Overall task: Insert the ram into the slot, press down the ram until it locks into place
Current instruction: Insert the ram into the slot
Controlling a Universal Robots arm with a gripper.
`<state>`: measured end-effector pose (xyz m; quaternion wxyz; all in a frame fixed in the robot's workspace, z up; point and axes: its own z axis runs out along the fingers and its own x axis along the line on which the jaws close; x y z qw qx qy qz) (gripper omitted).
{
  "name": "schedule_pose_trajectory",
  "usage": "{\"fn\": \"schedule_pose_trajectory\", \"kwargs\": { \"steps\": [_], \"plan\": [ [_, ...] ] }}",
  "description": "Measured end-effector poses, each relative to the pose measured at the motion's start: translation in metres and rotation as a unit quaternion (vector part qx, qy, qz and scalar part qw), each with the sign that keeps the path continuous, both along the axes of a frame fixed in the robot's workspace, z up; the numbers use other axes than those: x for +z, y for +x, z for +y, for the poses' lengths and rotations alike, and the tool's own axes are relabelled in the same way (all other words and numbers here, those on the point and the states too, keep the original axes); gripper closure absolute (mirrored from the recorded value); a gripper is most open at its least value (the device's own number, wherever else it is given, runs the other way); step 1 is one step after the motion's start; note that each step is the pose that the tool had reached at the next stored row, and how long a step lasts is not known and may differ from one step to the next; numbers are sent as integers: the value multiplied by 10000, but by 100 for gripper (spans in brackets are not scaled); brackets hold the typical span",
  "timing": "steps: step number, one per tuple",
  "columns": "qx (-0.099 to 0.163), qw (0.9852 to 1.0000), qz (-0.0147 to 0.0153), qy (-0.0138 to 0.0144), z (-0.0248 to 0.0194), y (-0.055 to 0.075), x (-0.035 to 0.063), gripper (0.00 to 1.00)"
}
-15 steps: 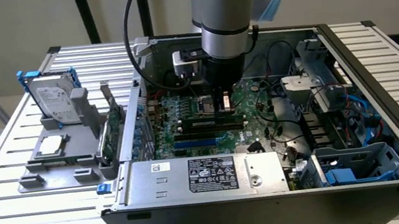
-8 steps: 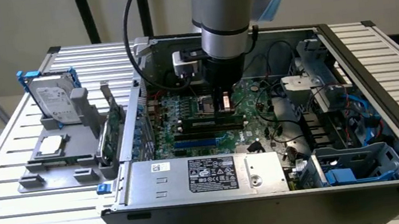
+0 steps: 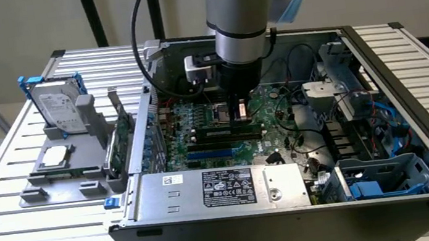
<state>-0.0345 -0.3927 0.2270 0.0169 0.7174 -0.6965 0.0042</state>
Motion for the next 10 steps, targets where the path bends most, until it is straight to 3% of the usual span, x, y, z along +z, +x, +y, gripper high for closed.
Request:
{"fn": "schedule_pose_trajectory", "kwargs": {
  "steps": [10],
  "plan": [
    [-1, 10000, -17, 0, -1, -3, -32, 85]
  ]
}}
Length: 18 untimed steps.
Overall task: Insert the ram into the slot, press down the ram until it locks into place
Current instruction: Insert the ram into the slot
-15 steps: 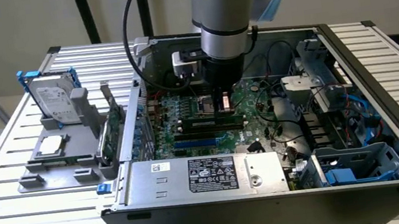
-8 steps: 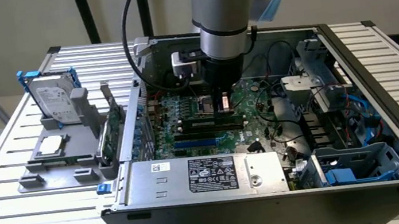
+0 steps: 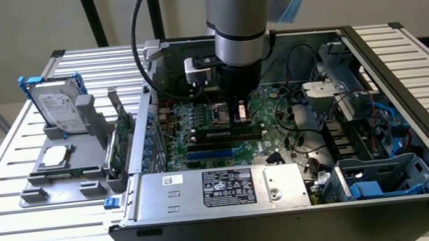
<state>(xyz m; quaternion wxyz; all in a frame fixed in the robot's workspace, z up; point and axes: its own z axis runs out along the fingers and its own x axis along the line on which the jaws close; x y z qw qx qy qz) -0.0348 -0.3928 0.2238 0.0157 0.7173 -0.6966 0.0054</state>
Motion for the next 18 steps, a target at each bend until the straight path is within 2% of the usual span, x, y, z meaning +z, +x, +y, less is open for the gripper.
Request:
{"fn": "schedule_pose_trajectory", "kwargs": {
  "steps": [1, 3, 4, 8, 12, 13, 14, 15, 16, 18],
  "plan": [
    [0, 10000, 0, 0, 0, 0, 0, 80],
    [0, 10000, -1, 9, 1, 0, 24, 80],
    [0, 10000, -1, 16, 1, 0, 59, 73],
    [0, 10000, -1, 47, -1, -4, 186, 73],
    [0, 10000, -1, 90, -3, -41, 220, 73],
    [0, 9999, -1, 100, -3, -50, 222, 75],
    [0, 9999, -1, 107, -3, -53, 223, 81],
    [0, 9999, -1, 107, -3, -53, 223, 81],
    [1, 9999, -1, 108, -3, -53, 223, 87],
    [0, 9999, -1, 108, -3, -53, 223, 89]
  ]
}}
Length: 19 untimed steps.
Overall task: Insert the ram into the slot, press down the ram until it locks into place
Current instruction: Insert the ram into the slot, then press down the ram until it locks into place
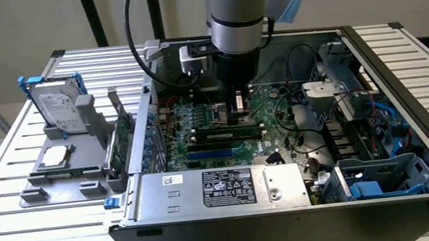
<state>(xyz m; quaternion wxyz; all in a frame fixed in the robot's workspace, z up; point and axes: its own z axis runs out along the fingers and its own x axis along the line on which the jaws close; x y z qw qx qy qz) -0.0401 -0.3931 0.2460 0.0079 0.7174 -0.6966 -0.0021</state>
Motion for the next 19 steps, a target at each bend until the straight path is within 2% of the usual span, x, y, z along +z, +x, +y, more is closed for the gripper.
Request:
{"fn": "schedule_pose_trajectory", "kwargs": {
  "steps": [10, 19],
  "plan": [
    [0, 10000, 0, 0, 0, 0, -4, 89],
    [0, 10000, 3, 0, 0, -1, -75, 89]
  ]
}}
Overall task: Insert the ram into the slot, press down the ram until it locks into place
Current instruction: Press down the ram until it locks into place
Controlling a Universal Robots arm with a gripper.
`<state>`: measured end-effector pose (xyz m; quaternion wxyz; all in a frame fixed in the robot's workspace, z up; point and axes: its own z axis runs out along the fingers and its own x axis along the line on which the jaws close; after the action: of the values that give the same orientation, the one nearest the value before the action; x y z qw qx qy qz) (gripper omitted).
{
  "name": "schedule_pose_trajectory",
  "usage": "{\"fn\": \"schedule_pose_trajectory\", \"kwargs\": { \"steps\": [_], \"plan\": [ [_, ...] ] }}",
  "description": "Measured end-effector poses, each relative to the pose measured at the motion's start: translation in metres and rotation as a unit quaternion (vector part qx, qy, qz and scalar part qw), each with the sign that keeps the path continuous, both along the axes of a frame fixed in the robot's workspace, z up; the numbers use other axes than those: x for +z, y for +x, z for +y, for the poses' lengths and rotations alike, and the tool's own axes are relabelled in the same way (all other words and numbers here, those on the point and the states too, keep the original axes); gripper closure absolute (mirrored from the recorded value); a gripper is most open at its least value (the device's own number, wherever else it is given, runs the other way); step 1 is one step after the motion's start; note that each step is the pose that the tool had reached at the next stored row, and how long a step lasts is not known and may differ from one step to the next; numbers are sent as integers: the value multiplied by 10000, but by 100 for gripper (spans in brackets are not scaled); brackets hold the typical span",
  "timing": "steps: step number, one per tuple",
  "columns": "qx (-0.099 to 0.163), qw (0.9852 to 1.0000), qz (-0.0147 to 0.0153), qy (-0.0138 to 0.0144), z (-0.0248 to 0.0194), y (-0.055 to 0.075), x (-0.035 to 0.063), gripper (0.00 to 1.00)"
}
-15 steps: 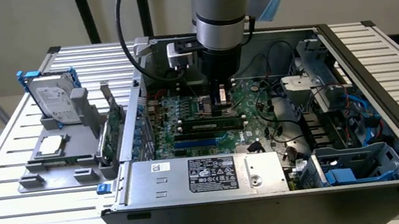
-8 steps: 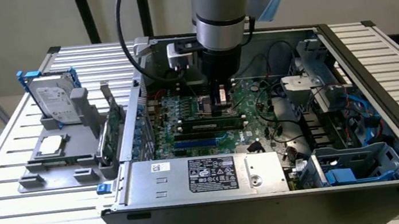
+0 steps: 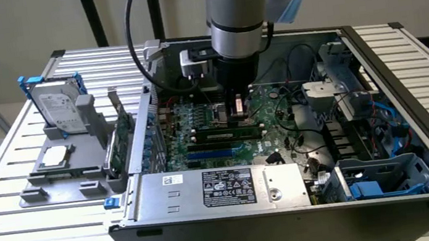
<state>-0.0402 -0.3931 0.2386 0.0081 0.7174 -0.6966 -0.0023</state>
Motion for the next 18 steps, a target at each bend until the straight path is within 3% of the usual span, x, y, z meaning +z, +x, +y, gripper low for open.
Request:
{"fn": "schedule_pose_trajectory", "kwargs": {
  "steps": [14, 16, 18],
  "plan": [
    [0, 10000, 18, -5, -1, -6, -126, 89],
    [0, 10000, 16, -1, -1, -6, -126, 89],
    [-1, 10000, 14, 8, 2, -6, -60, 89]
  ]
}}
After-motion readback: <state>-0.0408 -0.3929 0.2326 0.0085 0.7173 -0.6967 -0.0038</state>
